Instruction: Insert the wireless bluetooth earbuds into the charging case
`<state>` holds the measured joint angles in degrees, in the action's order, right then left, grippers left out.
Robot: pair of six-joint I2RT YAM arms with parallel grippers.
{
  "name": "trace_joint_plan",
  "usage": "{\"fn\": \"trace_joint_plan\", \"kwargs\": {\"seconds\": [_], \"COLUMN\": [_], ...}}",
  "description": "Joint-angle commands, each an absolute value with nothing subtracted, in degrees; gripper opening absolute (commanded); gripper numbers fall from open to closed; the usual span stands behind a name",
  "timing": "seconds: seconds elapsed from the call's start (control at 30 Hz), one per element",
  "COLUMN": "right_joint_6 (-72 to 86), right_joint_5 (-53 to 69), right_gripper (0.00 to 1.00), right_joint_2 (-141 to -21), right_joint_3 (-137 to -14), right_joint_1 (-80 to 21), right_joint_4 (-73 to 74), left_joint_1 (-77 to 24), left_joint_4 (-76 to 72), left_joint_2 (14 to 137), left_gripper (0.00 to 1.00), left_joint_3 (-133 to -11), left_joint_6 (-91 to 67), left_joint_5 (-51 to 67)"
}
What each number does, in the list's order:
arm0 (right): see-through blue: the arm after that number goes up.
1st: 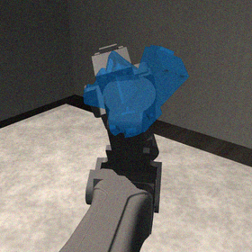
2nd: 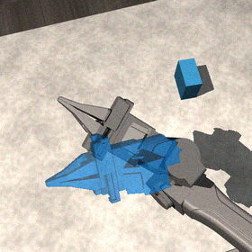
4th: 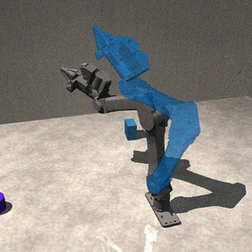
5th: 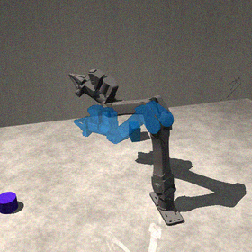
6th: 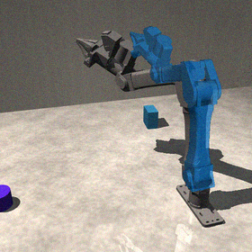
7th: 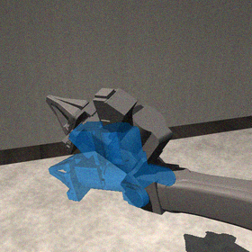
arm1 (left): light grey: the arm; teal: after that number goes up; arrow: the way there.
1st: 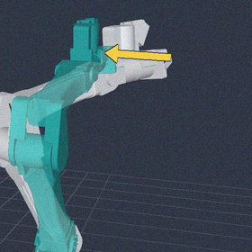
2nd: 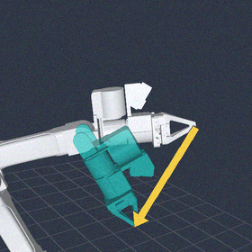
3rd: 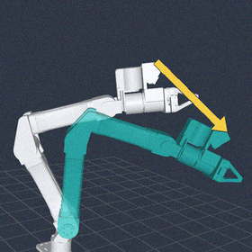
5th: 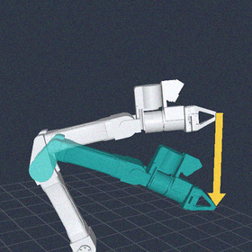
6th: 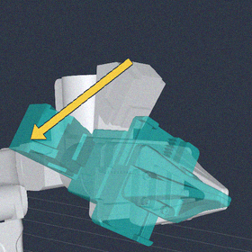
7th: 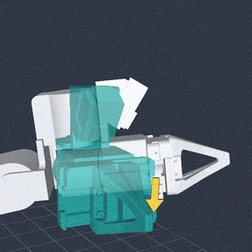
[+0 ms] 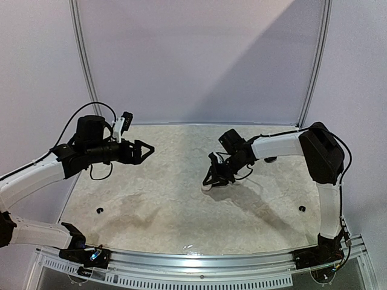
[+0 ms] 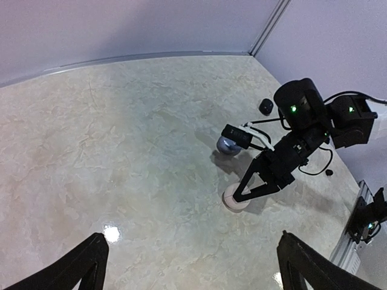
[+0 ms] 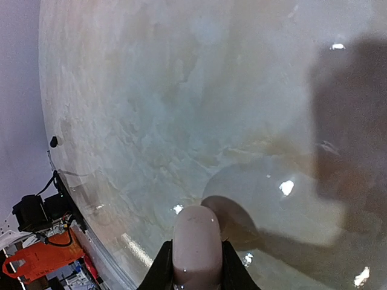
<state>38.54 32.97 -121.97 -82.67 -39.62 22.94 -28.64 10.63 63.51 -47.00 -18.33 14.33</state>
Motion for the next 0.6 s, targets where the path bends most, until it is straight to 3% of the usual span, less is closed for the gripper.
{"fn": "trace_joint_plan", "kwargs": {"seconds": [0.0,0.27,0.37,0.47,0.57], "right_joint_6": [38.2,33.8,30.6,27.8,24.6], "right_joint_5": [35.3,28.7,24.2,19.5,10.2], "right_gripper": [0.16,0.67,0.78,0.98,0.99], "right_joint_2": [-125.1,-126.2,-126.1,-125.9,-125.8], "right_joint_3": [-84.6,-90.1,-94.5,-101.2,-109.3], "right_joint_1": [-38.7,-37.1,-37.1,-37.0,-37.0], "right_joint_4": [25.8,38.8,45.7,54.1,64.6], "left_joint_1": [-27.4,-26.8,-26.6,-26.4,-26.3], "left_joint_4": [10.5,9.7,8.8,7.2,5.2], "left_joint_2": [64.8,66.6,67.4,67.9,67.7], "left_gripper": [0.99,0.99,0.99,0.99,0.99], "left_joint_3": [-48.5,-49.4,-49.8,-49.9,-49.6], "left_joint_6": [-17.5,-17.4,-17.3,-17.2,-16.2], "left_joint_5": [14.0,14.2,14.2,14.2,14.0]}}
